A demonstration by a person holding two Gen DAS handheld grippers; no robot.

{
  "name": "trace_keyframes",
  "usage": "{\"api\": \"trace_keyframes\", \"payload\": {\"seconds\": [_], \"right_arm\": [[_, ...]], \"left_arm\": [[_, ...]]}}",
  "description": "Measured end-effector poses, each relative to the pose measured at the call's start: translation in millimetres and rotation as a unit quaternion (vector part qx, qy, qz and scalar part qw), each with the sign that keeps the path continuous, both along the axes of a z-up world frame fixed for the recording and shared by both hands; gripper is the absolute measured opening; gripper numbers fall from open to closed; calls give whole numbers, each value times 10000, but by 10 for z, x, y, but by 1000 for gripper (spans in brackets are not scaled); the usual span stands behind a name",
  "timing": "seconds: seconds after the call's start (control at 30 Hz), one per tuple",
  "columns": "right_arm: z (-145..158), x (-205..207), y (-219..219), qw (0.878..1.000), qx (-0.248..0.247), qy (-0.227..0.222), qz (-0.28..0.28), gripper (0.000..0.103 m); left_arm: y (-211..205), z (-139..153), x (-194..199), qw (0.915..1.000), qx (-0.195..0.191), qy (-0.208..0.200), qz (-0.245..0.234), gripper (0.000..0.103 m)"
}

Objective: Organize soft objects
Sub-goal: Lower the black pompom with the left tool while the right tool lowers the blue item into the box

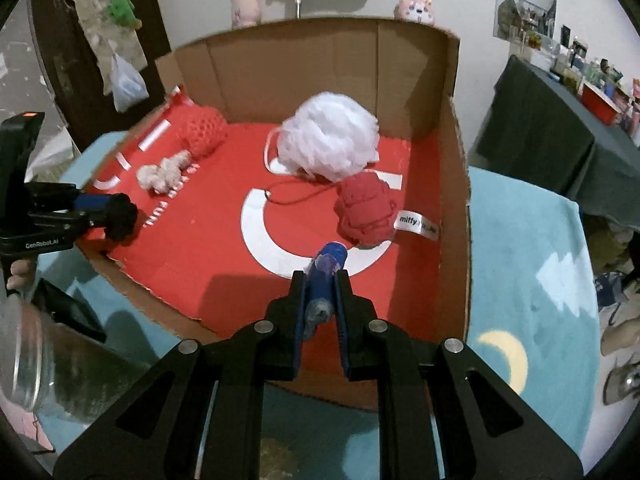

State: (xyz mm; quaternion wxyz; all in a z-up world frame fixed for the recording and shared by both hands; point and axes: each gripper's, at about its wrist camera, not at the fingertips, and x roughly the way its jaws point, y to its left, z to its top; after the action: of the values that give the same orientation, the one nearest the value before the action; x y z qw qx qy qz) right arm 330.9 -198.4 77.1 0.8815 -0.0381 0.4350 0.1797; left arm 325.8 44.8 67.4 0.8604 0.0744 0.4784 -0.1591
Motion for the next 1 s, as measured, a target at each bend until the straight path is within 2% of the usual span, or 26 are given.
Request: {"api": "trace_keyframes", "payload": {"seconds": [0.43,0.9,1.0], "right_arm": [[-85,112,154,9969,-726,306,41,15],[-144,107,228,9934,-1024,489,134,18],[-136,106,219,9942,-919,540,149,20]], "left_arm": [[-46,-33,44,9999,113,-33,61,30],[-65,-37,21,9997,187,-122,28,32],[-76,-25,-6,9997,165,-159,21,40]]}}
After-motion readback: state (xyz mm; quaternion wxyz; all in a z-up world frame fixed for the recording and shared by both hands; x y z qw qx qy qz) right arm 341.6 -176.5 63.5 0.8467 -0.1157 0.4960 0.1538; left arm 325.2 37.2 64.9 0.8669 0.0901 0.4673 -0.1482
